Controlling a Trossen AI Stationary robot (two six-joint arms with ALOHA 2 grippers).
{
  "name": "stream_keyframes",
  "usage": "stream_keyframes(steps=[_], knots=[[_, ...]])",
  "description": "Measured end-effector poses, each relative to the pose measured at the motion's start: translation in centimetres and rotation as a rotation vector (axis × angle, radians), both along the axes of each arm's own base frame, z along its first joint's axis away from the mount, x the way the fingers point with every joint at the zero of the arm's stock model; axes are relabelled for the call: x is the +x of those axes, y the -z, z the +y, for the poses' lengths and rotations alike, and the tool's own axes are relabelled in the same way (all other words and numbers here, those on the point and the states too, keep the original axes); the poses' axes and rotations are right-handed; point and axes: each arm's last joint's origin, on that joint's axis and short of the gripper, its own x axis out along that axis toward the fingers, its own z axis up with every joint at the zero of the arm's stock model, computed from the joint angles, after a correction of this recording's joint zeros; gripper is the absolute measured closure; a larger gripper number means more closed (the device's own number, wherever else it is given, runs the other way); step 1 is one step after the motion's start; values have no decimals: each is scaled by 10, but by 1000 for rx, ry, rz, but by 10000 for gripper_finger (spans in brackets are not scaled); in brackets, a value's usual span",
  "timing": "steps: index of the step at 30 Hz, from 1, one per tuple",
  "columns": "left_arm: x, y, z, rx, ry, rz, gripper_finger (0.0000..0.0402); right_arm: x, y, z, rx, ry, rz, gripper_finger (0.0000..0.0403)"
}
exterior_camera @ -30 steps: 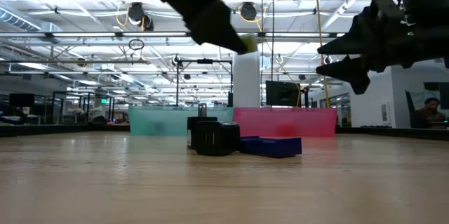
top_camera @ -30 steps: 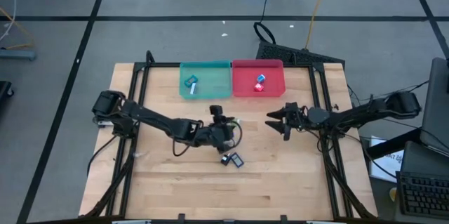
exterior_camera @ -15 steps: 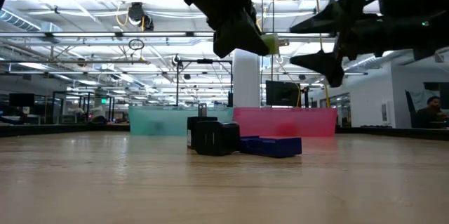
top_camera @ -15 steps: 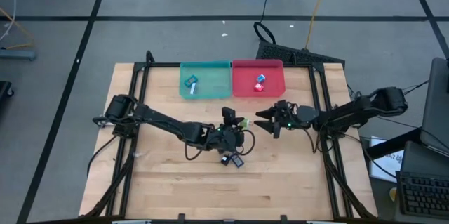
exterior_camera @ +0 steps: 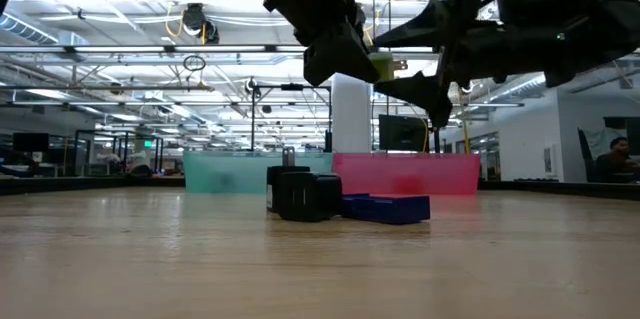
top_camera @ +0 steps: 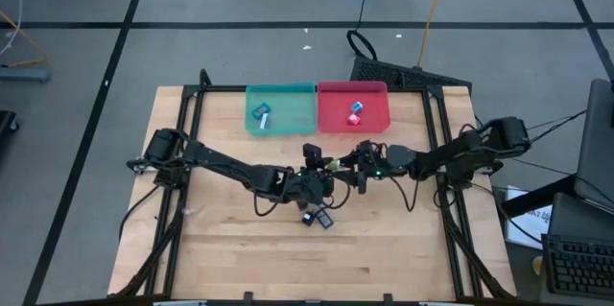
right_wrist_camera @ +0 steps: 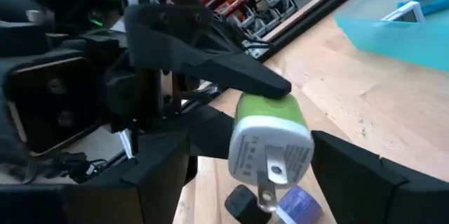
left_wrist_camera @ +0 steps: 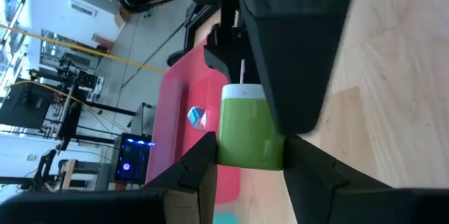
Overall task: Sort charging adapters and watches
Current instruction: Put the green charging adapter in the red bin
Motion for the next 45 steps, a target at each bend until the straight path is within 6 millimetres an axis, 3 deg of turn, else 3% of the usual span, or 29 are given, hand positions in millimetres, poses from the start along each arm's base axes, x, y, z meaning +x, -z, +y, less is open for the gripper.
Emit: stream_keyframes(steps=[7, 20, 26, 32, 39, 45], knots=[[-1, 2, 2, -23, -25, 1, 273, 0, -3, 0, -3, -13, -17, 163], [-1, 1, 2, -39, -37, -16, 273, -1, -3, 0, -11, -7, -15, 272], [-1, 1, 1, -113, -49, -52, 263, -1, -2, 0, -14, -14, -13, 272], [-3, 1, -10, -281, -119, -173, 205, -1, -4, 1, -52, -37, -21, 271], [-8, 1, -15, -323, -113, -146, 157, -1, -3, 1, -63, -43, -16, 272], [-25, -9, -6, -412, -158, -103, 137, -4, -3, -1, -63, -38, -21, 272]])
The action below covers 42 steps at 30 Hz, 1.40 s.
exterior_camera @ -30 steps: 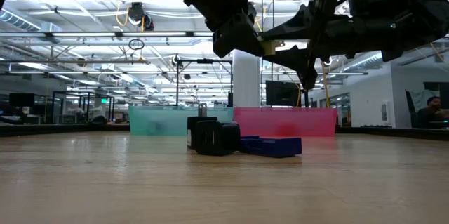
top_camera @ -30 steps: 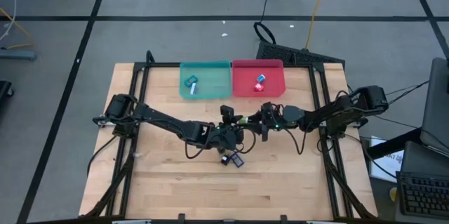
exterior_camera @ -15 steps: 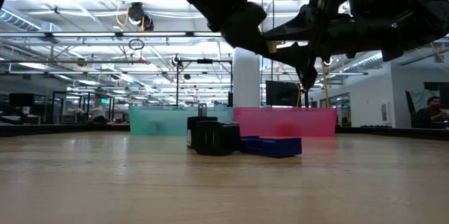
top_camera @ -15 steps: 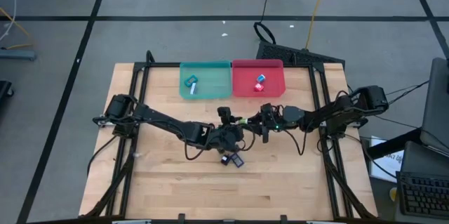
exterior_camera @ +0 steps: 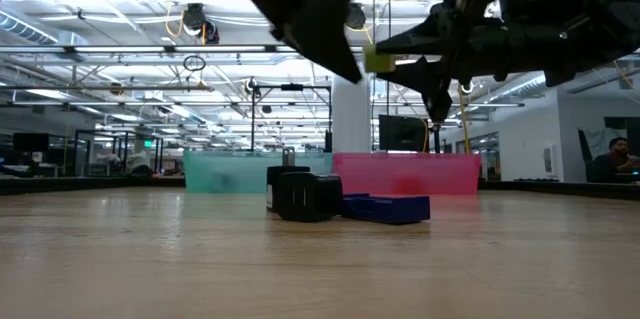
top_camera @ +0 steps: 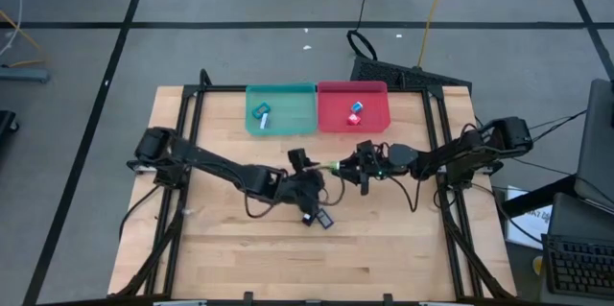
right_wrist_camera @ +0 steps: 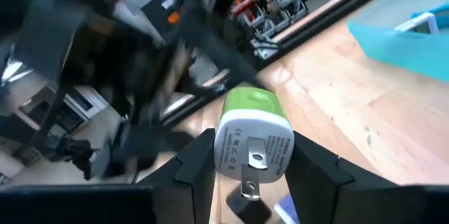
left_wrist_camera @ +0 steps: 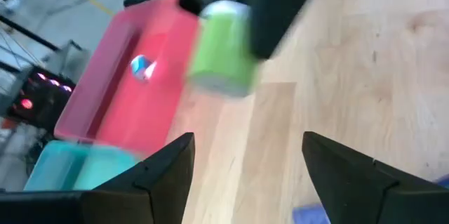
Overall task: Sort charging adapters and watches
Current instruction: Put the green charging adapter in the red bin
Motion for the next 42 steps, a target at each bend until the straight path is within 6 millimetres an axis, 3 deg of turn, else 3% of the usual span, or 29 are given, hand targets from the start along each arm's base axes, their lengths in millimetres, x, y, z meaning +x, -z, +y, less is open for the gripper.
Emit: stream_keyframes(steps=[6, 11, 21, 25, 30, 33, 37, 42], knots=[[-31, -13, 20, -97, 17, -81, 133, -12, -3, -2, 2, 7, -22, 272], [-71, -14, 36, -175, 39, -245, 133, -25, -6, -2, -5, 11, -47, 272], [-165, 11, 60, -282, -19, -522, 133, -53, -6, -10, -18, 98, -83, 271], [-195, 19, 63, -338, 43, -674, 133, -61, -4, -17, -17, 154, -75, 271], [-220, 34, 64, -403, 185, -825, 133, -63, -7, -36, -19, 250, -34, 271], [-232, 45, 66, -411, 174, -867, 133, -58, -10, -53, -19, 306, 61, 271], [-236, 52, 68, -416, 117, -878, 133, -54, -13, -72, -45, 363, 193, 271], [-235, 52, 69, -440, 97, -889, 133, -55, -22, -89, -87, 426, 225, 271]])
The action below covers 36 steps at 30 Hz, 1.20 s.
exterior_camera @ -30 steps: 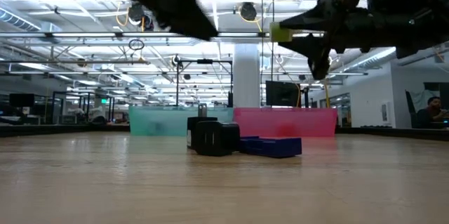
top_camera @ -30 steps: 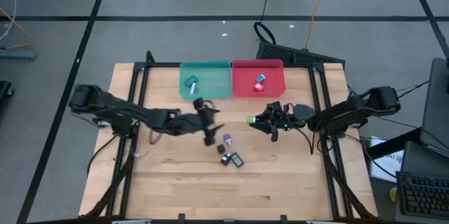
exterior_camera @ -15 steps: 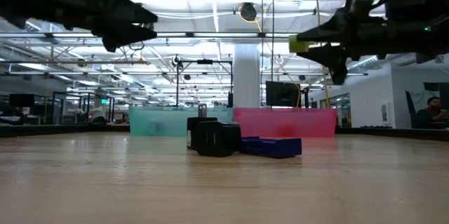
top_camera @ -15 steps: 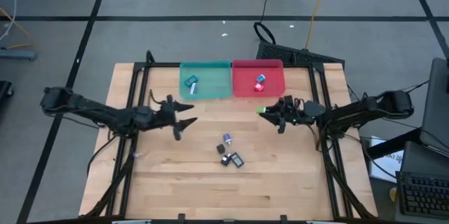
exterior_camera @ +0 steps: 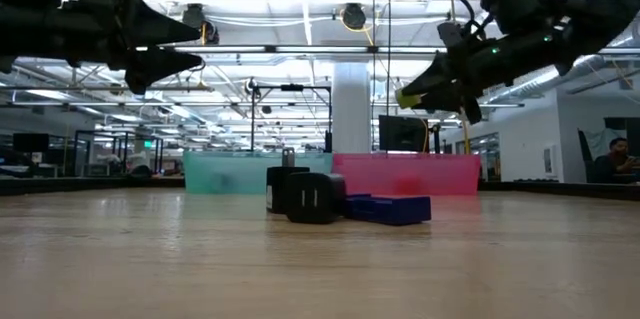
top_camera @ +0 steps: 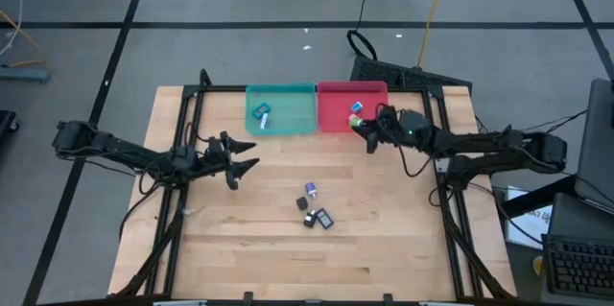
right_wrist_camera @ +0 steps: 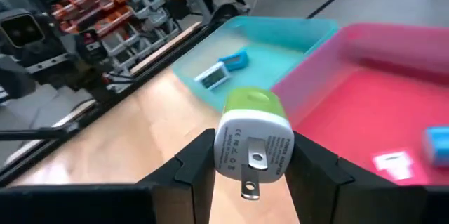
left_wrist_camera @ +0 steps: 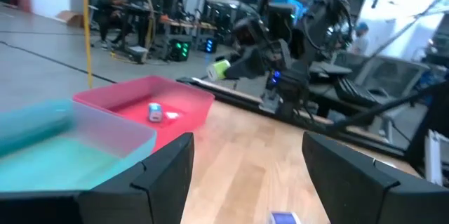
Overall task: Sort charging adapters and watches
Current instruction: Put the green charging adapter in the red bin
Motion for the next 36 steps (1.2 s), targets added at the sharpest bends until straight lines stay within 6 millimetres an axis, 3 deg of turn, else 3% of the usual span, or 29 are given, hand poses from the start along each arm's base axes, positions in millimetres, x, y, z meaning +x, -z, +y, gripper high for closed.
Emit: stream_keyframes(steps=[10, 17, 36], knots=[[0, 1, 2, 7, -29, 9, 133, -11, -13, -40, -19, 147, 203, 271], [0, 2, 2, 23, -31, 29, 133, -28, -6, -60, 22, 250, 291, 271], [0, 7, 2, 43, -30, 85, 133, -24, 23, -69, 86, 240, 439, 271]])
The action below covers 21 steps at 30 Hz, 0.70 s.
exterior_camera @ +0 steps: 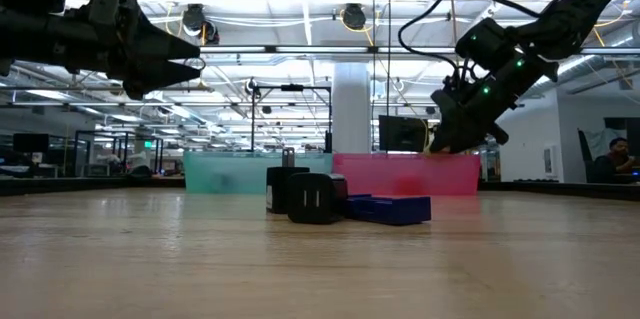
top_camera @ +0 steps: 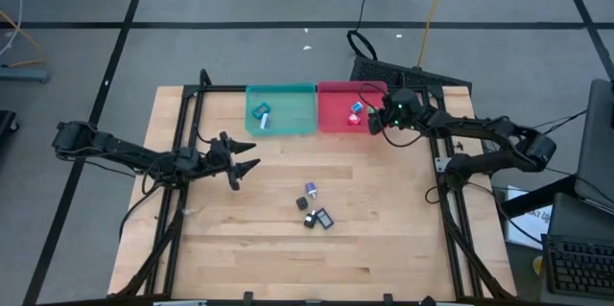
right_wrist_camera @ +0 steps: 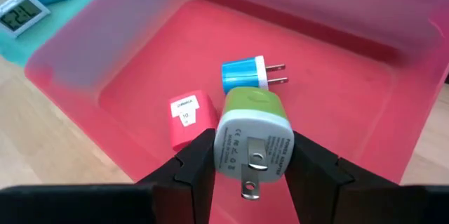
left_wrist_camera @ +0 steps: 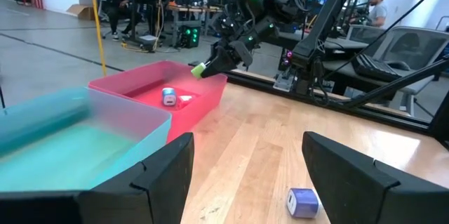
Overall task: Sort charging adapters and watches
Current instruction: Put the green charging adapter in the red bin
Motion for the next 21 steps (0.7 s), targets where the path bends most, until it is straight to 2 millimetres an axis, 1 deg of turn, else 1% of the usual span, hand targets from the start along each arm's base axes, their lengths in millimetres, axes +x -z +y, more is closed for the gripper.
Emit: stream_keyframes(steps=[15, 21], knots=[[0, 0, 0, -21, 0, -5, 133, 0, 0, 0, -3, -5, 5, 268], [0, 0, 0, -22, 1, -5, 133, 0, 0, 0, -3, -4, 5, 237]])
